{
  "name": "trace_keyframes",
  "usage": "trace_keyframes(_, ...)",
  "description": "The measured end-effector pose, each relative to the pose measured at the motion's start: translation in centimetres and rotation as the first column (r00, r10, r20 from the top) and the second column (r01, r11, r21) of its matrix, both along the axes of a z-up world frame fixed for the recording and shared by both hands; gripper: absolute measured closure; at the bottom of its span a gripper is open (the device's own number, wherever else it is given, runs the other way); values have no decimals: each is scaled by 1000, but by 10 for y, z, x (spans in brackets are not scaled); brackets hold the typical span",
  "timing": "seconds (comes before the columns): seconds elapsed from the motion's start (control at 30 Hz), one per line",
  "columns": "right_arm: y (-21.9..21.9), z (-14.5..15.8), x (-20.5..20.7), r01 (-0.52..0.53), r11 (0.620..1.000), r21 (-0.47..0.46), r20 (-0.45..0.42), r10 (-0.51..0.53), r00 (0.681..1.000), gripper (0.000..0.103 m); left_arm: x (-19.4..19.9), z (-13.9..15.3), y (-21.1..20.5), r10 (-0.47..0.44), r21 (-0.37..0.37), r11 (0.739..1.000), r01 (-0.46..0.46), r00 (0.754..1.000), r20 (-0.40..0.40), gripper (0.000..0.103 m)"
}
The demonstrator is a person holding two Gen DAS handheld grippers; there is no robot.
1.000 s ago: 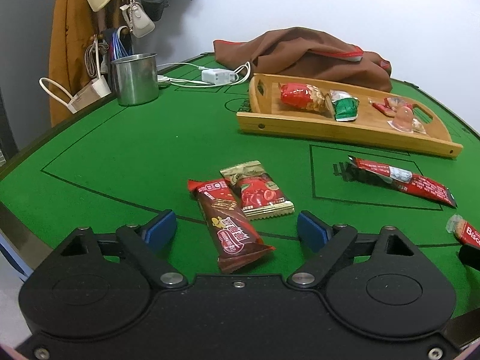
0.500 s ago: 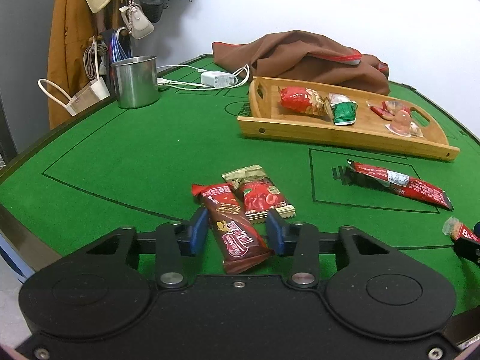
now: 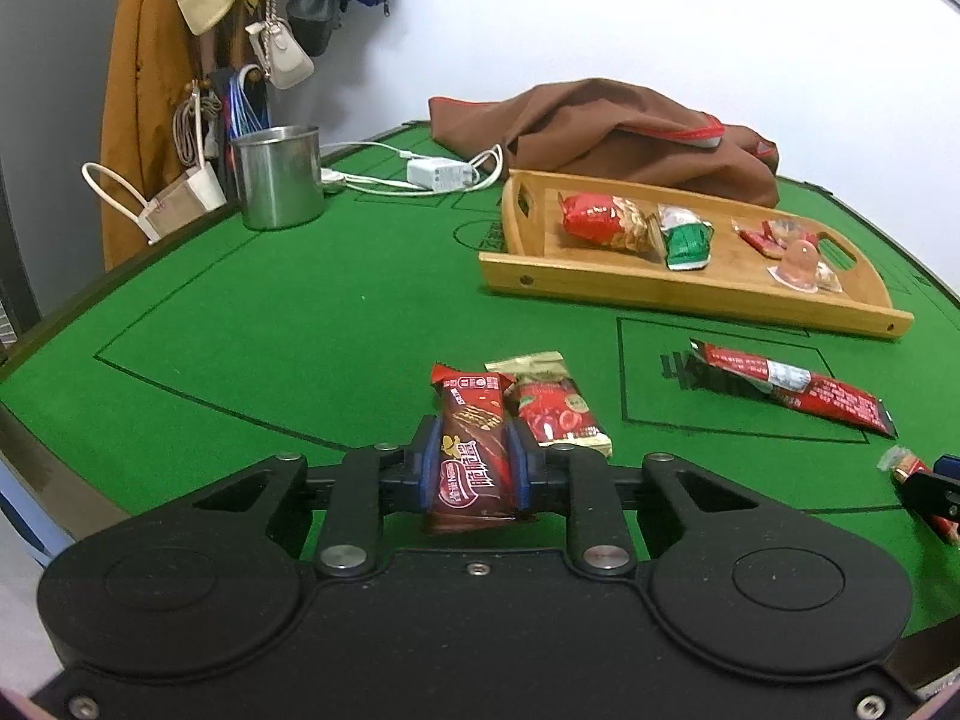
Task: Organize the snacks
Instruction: 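Grasp the brown chocolate bar with the left gripper while the right gripper grasps the Biscoff packet, then carry the chocolate bar and Biscoff packet with both grippers over the tray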
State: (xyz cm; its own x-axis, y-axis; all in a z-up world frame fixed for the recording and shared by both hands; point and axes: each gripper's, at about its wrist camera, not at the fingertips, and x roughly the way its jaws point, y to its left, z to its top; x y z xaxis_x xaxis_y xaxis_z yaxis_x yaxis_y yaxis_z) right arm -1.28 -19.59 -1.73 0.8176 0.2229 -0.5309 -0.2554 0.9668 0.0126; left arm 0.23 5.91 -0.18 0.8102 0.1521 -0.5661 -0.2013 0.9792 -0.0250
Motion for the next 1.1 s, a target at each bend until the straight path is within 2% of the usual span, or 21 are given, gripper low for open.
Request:
trace_keyframes(0.37, -7, 7, 8, 39, 999, 8, 3, -39, 999, 65, 4, 8, 0, -14, -3, 1000, 14, 1000, 8, 81)
trace_keyframes(0.67, -17, 19, 21, 65, 996, 63, -5, -65, 998, 65, 18, 23, 0, -81, -45, 996, 82, 997, 18, 81)
trace_keyframes(1.1, -36, 52, 79, 126, 984, 124, -66, -118, 991, 64, 65, 47, -7, -166, -62, 984, 168, 986, 31, 81)
